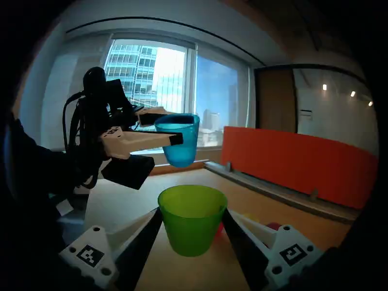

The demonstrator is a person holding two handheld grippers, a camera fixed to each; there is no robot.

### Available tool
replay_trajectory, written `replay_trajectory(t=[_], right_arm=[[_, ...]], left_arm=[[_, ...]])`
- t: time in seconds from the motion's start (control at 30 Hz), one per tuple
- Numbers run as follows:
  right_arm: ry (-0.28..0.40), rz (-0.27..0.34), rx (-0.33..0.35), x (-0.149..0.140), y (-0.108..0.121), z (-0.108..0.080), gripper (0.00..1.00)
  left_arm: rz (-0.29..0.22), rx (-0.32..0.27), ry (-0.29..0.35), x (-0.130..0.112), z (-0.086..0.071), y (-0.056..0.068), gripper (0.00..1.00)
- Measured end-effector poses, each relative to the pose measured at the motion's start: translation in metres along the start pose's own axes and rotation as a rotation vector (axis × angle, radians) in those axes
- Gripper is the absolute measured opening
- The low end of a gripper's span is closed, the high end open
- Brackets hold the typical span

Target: Pour water

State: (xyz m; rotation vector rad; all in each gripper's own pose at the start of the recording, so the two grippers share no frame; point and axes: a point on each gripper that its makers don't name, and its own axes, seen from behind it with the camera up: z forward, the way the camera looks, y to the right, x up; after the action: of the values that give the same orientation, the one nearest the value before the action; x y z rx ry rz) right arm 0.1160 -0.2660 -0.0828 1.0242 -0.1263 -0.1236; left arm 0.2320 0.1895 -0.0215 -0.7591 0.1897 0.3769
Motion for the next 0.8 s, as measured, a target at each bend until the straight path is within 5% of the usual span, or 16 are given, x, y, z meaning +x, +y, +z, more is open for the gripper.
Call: replay_trajectory(t=[0.8], right_arm=[[0.006,0.006,0.074,0.000,-0.022,0.017,0.89]], left_arm=[[0.162,-0.013,-0.003,0.013,0.013,0.003,0.88]])
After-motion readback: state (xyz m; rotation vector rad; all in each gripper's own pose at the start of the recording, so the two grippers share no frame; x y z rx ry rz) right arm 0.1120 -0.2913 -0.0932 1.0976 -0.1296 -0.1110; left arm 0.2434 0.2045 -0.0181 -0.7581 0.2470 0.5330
